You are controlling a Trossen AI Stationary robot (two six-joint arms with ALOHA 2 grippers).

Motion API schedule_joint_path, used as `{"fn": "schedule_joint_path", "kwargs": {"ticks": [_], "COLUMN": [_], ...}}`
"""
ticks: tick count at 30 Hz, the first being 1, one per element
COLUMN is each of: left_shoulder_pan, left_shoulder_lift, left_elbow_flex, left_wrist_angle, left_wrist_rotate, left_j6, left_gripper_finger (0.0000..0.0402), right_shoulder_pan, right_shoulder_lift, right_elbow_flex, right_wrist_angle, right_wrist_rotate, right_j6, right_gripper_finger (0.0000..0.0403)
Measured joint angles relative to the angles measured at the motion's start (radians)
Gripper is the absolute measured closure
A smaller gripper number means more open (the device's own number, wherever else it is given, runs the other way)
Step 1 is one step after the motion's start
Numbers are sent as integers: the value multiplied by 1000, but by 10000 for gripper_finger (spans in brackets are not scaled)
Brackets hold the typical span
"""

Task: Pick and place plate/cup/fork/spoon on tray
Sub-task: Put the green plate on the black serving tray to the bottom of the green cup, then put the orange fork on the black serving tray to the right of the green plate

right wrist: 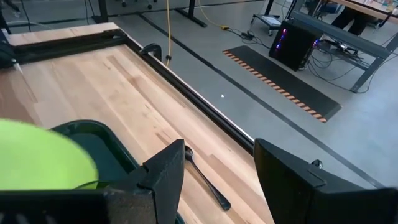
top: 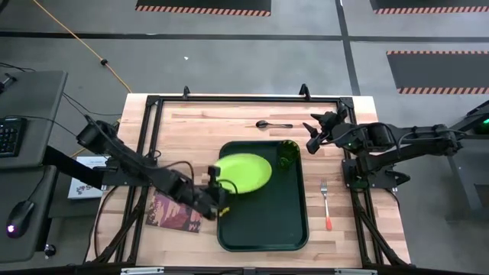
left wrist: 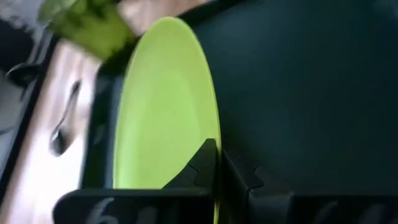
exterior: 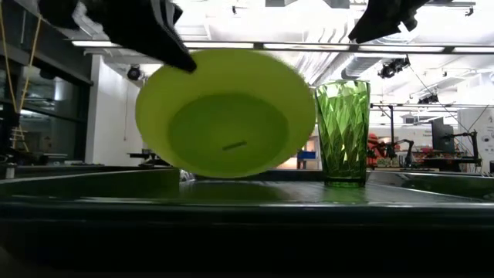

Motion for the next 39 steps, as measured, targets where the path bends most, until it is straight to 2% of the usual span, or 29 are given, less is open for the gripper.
{"fn": "schedule_joint_path", "kwargs": {"ticks": [4, 10, 19, 32, 37, 39], "left_shoulder_pan": [-25, -9, 42, 47, 40, 40], "left_shoulder_lift": [55, 112, 198, 122, 21, -35], "left_elbow_flex": [44, 56, 55, 55, 55, 55], "left_wrist_angle": [-5, -2, 47, 61, 3, -51], "left_wrist_rotate": [47, 52, 78, 123, 105, 61], "left_j6": [16, 21, 15, -29, -22, -22], "left_gripper_finger": [401, 400, 367, 269, 247, 246], "right_shoulder_pan": [0, 0, 0, 0, 0, 0], "right_shoulder_lift": [13, 37, 44, 44, 44, 44], "right_elbow_flex": [0, 0, 0, 0, 0, 0], "right_wrist_angle": [3, 5, 4, 14, 13, 14], "right_wrist_rotate": [-7, -11, -12, -12, -20, -20], "right_j6": [0, 2, 0, 3, 3, 3], "right_gripper_finger": [217, 217, 217, 217, 217, 217]}}
